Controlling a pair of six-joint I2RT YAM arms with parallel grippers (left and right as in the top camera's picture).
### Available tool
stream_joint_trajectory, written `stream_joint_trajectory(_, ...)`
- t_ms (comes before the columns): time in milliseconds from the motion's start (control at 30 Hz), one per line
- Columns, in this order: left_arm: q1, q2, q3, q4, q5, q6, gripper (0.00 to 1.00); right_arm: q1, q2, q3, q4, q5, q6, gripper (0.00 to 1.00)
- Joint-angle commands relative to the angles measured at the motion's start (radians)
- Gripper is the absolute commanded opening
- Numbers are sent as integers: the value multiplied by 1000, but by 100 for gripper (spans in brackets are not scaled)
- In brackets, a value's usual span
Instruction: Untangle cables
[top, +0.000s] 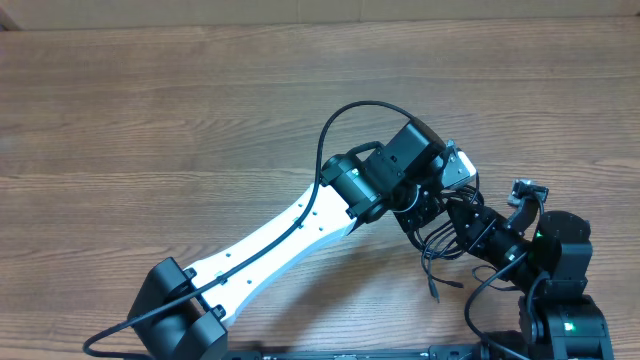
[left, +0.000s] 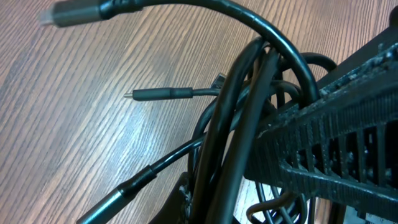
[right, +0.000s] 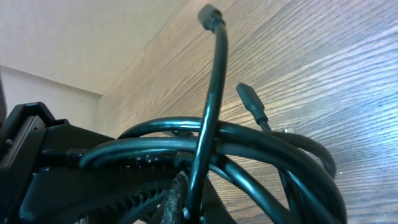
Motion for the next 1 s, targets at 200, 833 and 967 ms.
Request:
stream_joint_trajectory(200,37,-29,28,7,-68,-132,4,-3,-2,16,-5,-6,0,4)
stream_joint_trajectory(833,163,-29,28,-37,-69,-422,4,-3,-2,16,-4,-62,0,4)
stream_joint_trajectory(967,163,-29,28,-33,-51,-476,4,-3,-2,16,-4,-63,0,4)
